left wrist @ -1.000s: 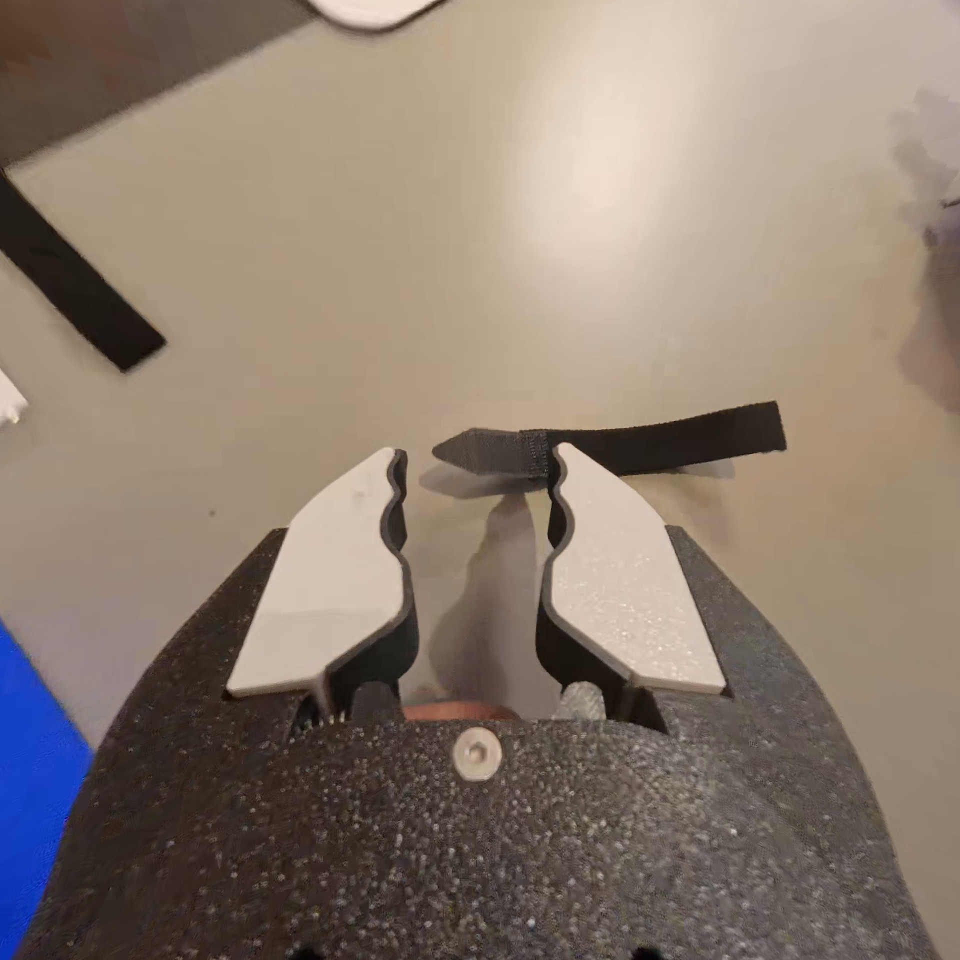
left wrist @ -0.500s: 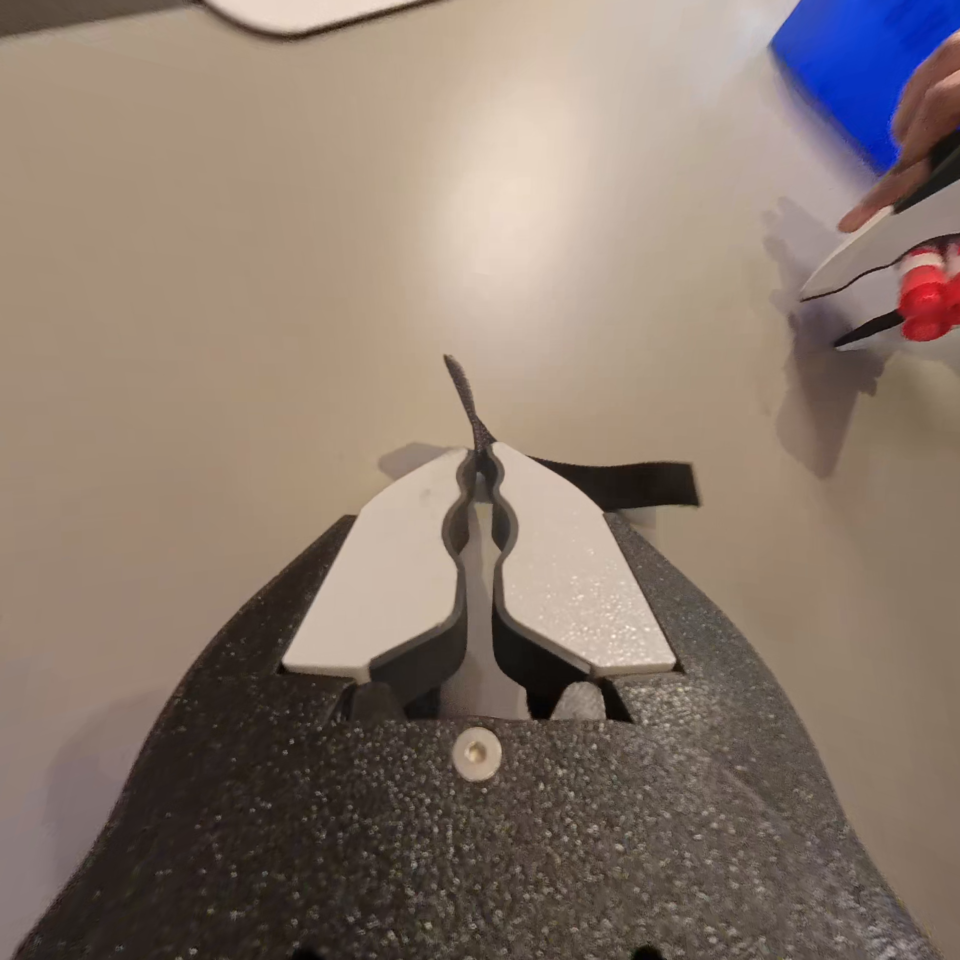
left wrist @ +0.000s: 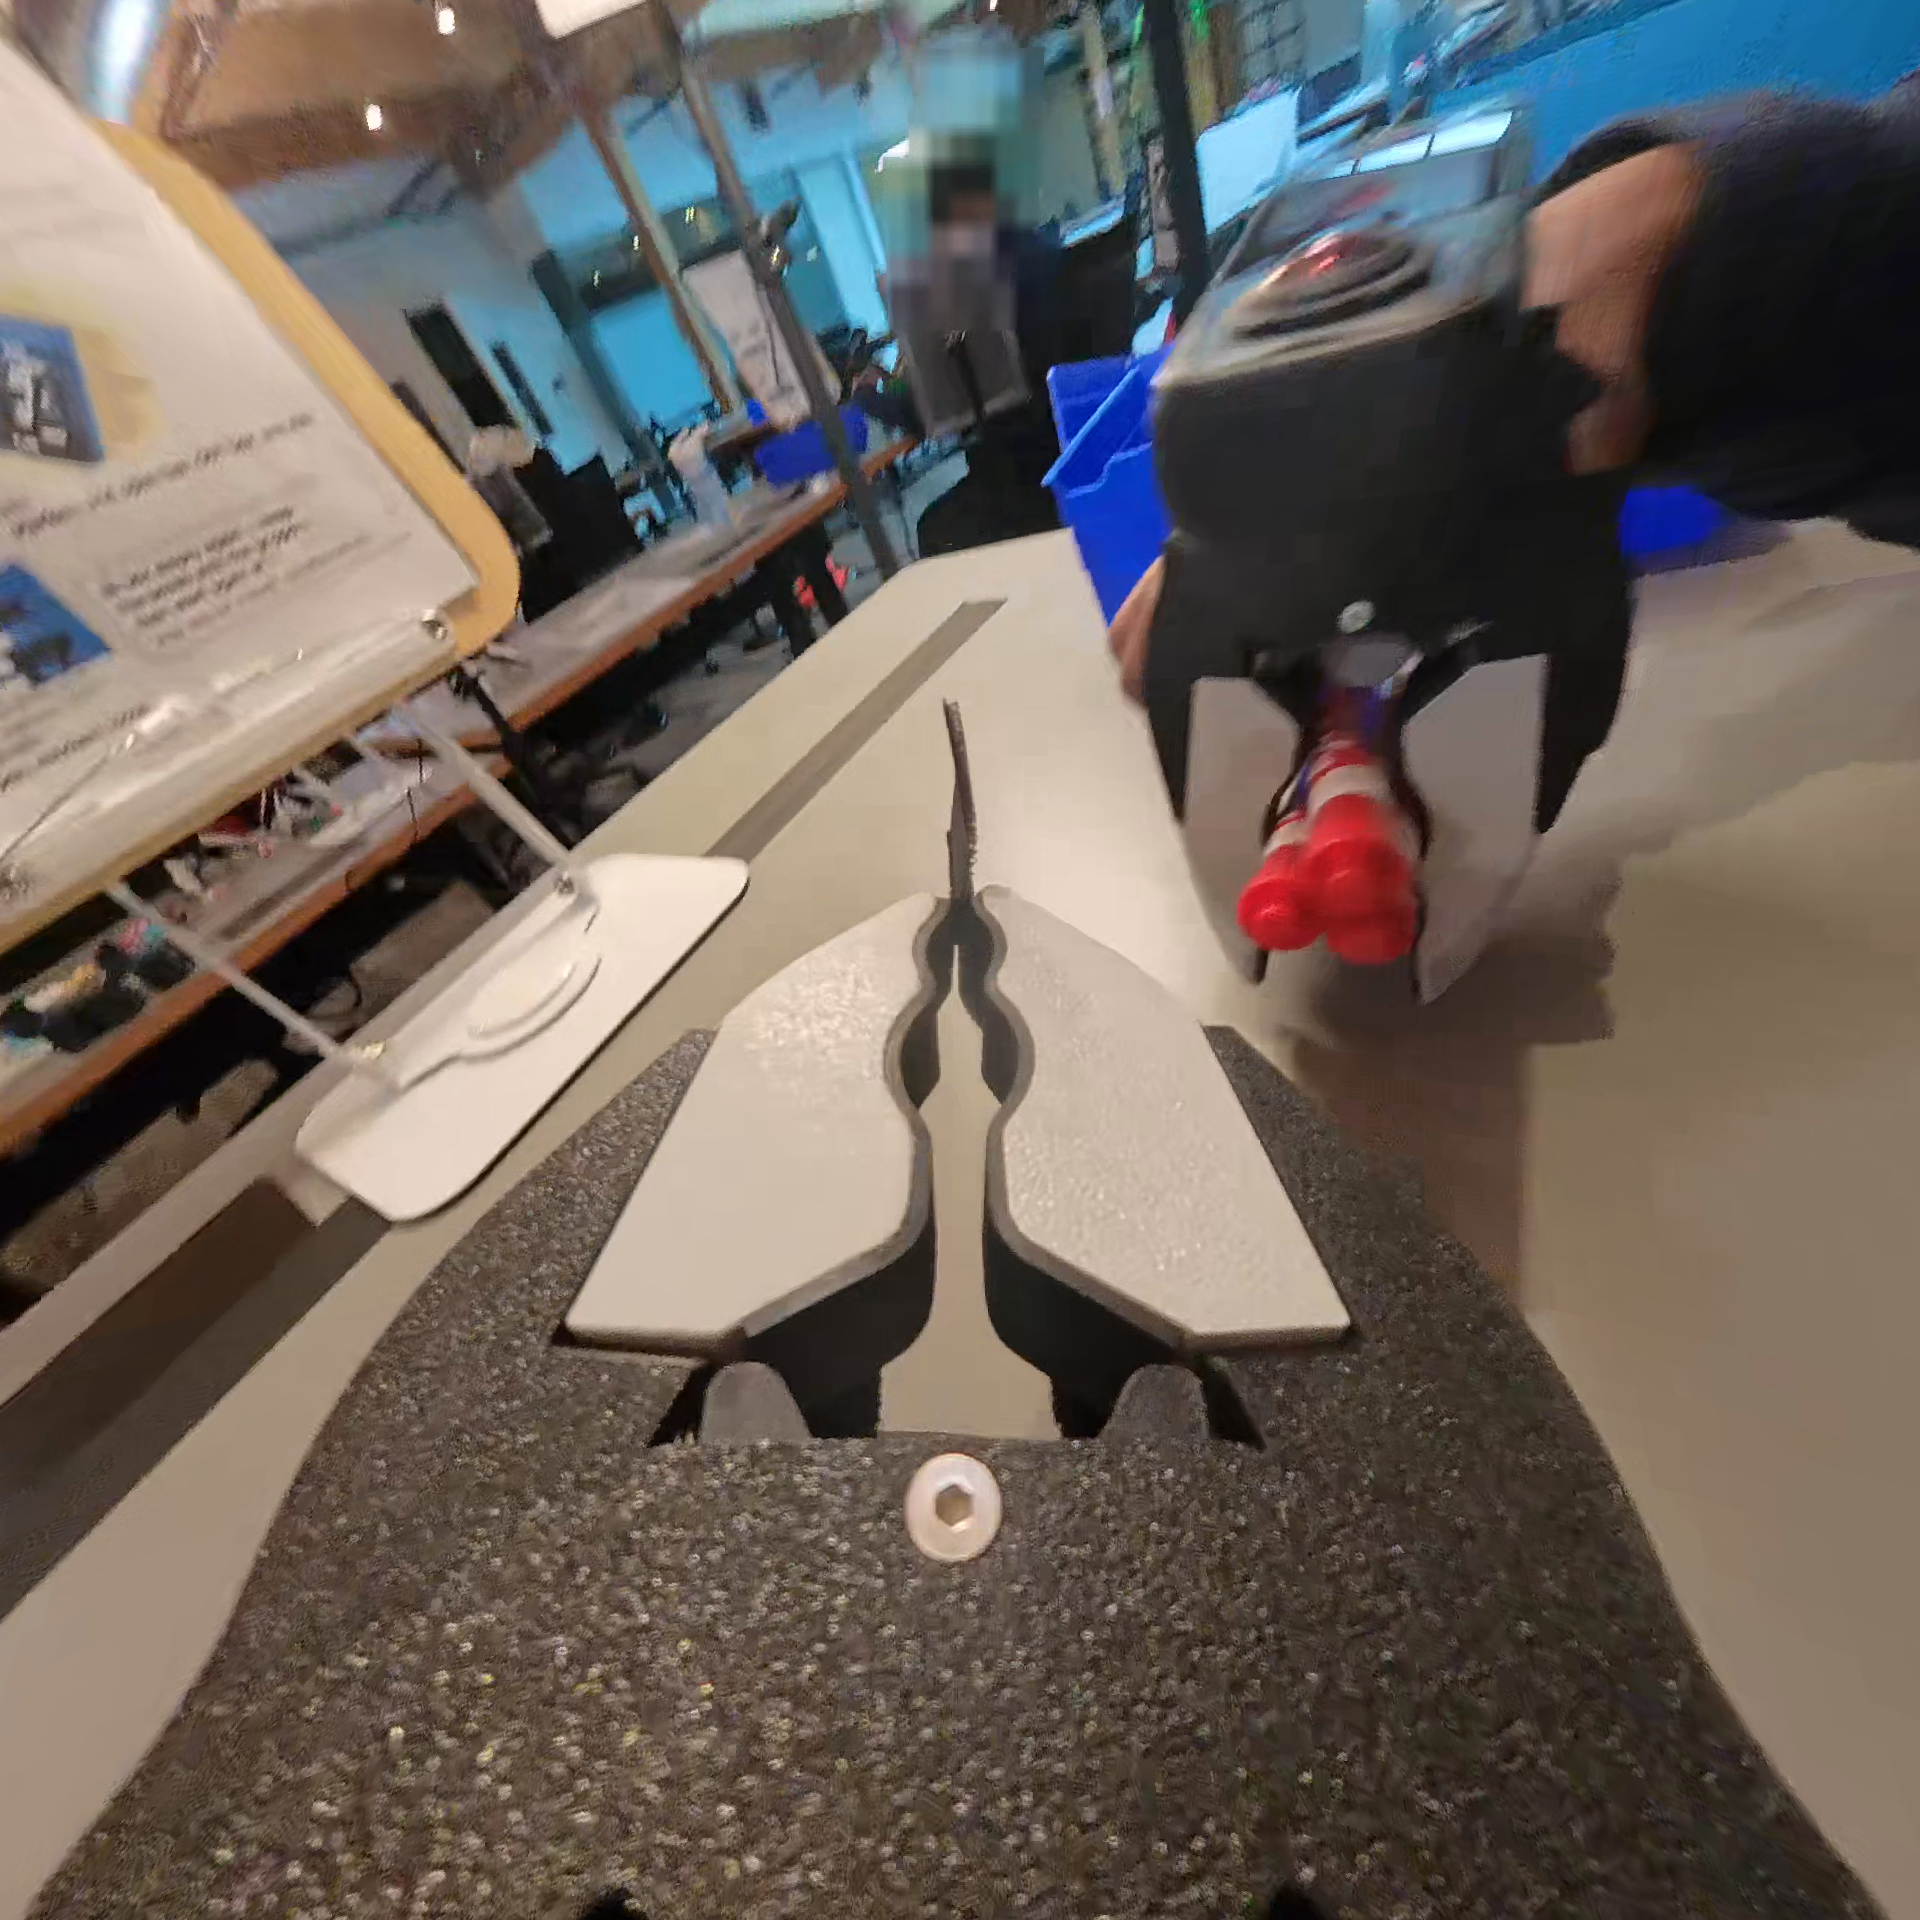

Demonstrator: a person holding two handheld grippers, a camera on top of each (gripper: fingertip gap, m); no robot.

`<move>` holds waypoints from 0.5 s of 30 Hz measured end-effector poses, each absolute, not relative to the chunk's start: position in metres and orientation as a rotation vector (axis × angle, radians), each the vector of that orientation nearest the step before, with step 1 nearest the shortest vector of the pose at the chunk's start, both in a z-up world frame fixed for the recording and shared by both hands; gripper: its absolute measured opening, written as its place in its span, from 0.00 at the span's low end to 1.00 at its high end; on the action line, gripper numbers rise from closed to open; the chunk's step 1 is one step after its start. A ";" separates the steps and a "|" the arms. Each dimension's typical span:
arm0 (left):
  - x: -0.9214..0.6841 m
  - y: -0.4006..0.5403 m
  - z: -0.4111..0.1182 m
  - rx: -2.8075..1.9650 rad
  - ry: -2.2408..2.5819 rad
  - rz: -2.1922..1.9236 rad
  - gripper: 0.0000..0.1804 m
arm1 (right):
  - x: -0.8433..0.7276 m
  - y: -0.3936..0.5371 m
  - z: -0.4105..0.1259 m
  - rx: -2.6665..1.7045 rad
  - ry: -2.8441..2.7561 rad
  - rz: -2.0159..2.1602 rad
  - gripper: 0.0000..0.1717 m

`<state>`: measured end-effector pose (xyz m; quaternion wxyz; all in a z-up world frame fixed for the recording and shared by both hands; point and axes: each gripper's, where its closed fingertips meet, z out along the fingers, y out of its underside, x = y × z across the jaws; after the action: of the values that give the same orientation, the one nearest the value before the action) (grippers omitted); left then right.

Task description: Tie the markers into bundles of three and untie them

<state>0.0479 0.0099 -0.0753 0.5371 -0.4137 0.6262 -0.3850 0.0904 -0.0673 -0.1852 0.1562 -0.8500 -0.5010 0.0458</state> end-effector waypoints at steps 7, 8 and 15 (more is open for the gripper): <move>0.054 -0.022 -0.071 -0.845 1.453 -0.952 0.01 | 0.086 -0.067 -0.187 -2.426 -1.442 0.149 0.24; 0.054 -0.025 -0.072 -0.823 1.462 -0.944 0.01 | 0.086 -0.067 -0.187 -2.426 -1.441 0.150 0.24; 0.051 -0.054 -0.068 -0.591 1.508 -0.827 0.01 | 0.083 -0.067 -0.187 -2.420 -1.445 0.148 0.23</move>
<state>0.0509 -0.0543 -0.0684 0.6141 -0.2565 0.6545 -0.3588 0.0834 -0.0669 -0.1873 0.1591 -0.8465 -0.5055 0.0519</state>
